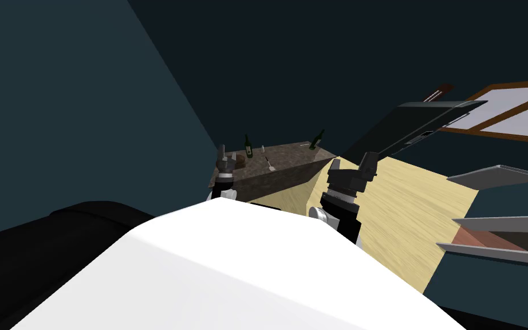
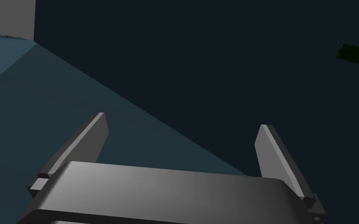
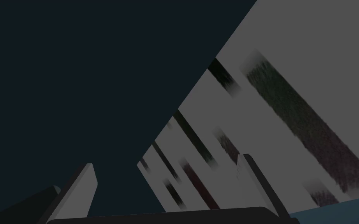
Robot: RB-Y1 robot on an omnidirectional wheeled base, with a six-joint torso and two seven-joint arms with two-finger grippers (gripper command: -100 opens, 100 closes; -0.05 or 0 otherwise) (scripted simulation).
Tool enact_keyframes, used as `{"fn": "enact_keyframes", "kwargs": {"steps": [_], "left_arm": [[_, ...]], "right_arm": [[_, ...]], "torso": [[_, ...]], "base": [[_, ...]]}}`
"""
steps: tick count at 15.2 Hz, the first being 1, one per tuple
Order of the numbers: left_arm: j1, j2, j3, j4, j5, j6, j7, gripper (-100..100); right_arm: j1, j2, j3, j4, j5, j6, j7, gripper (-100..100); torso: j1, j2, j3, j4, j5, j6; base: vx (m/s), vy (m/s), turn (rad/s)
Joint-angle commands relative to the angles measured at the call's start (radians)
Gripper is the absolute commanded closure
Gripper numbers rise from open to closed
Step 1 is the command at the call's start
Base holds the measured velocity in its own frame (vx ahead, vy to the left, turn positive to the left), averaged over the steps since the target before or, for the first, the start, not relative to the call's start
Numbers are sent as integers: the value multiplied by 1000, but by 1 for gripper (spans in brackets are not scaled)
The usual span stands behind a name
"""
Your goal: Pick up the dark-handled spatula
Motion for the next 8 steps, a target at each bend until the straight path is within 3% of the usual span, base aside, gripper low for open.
{"fn": "enact_keyframes", "kwargs": {"steps": [1, 6, 7, 8], "left_arm": [[-7, 50, -1, 5, 3, 16, -5, -100], [-24, 134, -3, 17, 10, 55, -18, -100], [-35, 167, -4, 25, 15, 82, -27, -100], [-35, 170, -4, 25, 15, 82, -27, -100]], "right_arm": [[0, 0, 0, 0, 0, 0, 0, 0], [0, 0, 0, 0, 0, 0, 0, 0], [0, 0, 0, 0, 0, 0, 0, 0], [0, 0, 0, 0, 0, 0, 0, 0]], "torso": [[0, 0, 0, 0, 0, 0], [-1, -1, -1, 0, 0, 0], [-1, -1, -1, 0, 0, 0], [-1, -1, -1, 0, 0, 0]], "base": [[3, -6, -10], [11, -14, -12], [14, -23, -17], [16, -21, -15]]}}
